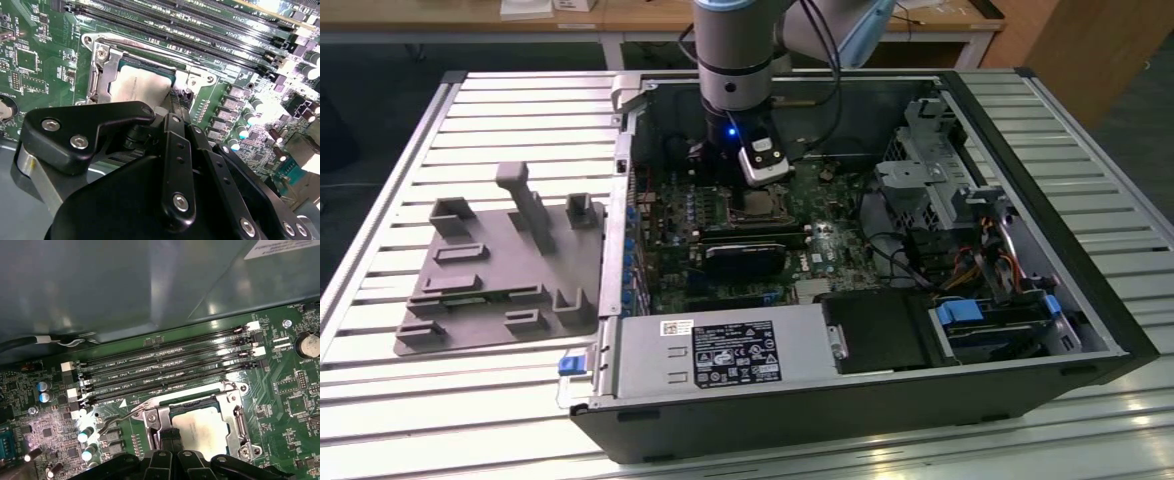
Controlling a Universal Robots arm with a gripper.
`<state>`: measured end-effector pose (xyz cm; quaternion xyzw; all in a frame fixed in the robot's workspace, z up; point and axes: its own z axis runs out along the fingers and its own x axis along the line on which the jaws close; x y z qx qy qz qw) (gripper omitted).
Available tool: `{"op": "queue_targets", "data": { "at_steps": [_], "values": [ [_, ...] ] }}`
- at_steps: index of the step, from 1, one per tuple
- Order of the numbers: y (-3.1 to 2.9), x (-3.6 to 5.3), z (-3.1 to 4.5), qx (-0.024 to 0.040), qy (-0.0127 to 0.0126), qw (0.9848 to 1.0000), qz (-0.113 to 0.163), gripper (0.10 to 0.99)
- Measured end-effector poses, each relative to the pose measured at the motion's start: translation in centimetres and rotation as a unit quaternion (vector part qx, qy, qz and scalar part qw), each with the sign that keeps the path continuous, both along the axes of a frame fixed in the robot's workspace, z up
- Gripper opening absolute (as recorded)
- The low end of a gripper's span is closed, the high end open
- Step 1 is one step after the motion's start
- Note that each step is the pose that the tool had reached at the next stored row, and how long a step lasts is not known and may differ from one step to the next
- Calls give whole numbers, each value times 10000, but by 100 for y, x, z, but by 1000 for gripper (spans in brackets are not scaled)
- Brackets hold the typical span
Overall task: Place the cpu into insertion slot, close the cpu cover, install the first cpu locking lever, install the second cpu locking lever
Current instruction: 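Close the cpu cover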
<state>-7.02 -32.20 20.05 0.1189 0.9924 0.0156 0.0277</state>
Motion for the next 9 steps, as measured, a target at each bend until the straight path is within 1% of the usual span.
{"op": "queue_targets", "data": {
  "at_steps": [5,9],
  "values": [
    [1,1,3,-1,1,10000,0,106],
    [0,1,29,0,0,10000,0,106]
  ]
}}
